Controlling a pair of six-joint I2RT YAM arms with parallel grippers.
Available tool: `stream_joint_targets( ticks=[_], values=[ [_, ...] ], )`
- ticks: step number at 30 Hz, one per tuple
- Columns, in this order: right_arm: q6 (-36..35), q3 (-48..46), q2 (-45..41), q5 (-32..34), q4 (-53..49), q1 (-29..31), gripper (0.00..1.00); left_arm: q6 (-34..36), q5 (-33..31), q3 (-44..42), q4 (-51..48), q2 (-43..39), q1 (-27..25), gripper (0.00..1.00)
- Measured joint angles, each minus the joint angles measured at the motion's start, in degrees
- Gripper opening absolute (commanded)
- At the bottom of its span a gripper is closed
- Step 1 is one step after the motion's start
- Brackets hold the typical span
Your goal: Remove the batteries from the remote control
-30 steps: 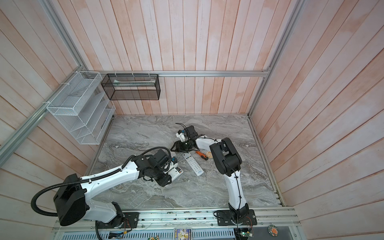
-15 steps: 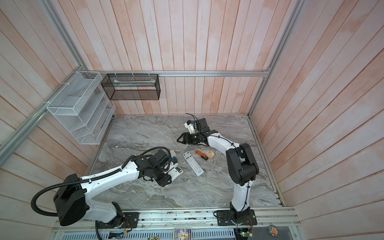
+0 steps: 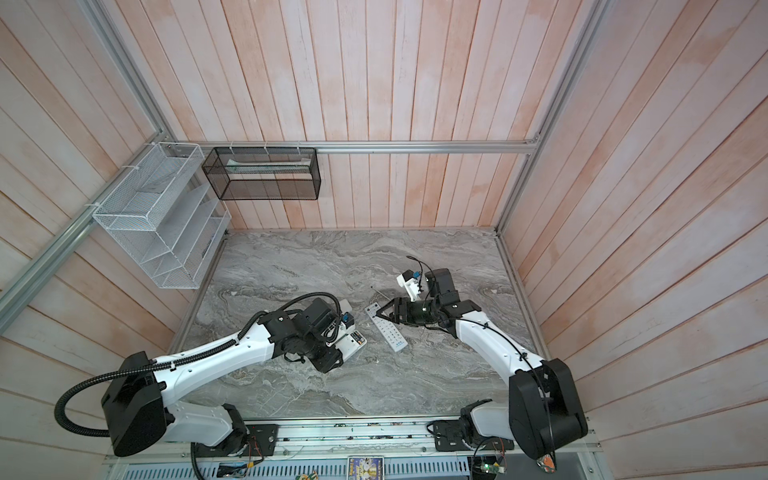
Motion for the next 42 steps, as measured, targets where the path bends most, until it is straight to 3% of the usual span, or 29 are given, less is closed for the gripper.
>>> stream_joint_targets(
  ticks=[10,26,36,42],
  values=[
    [0.15,-4.44,4.50,-5.77,3.26,4.96,0.69,0.00,1.31,0.00,0.11,-1.95,0.00,0.34],
    [0.22,-0.13,12.79,-6.38,8.11,10.49,0.67,-0.02,1.66,-0.22,0.31,-2.75,0.00,0.34],
    [-2.82,4.31,10.27,4.02,0.24,7.80,0.68,0.02,-0.50,-0.68,1.03,2.75,0.00,0.33],
    [-7.10,9.27,8.41,18.01,-7.08,5.29,0.68,1.22,-3.34,-0.35,1.29,8.63,-0.02,0.34]
  ],
)
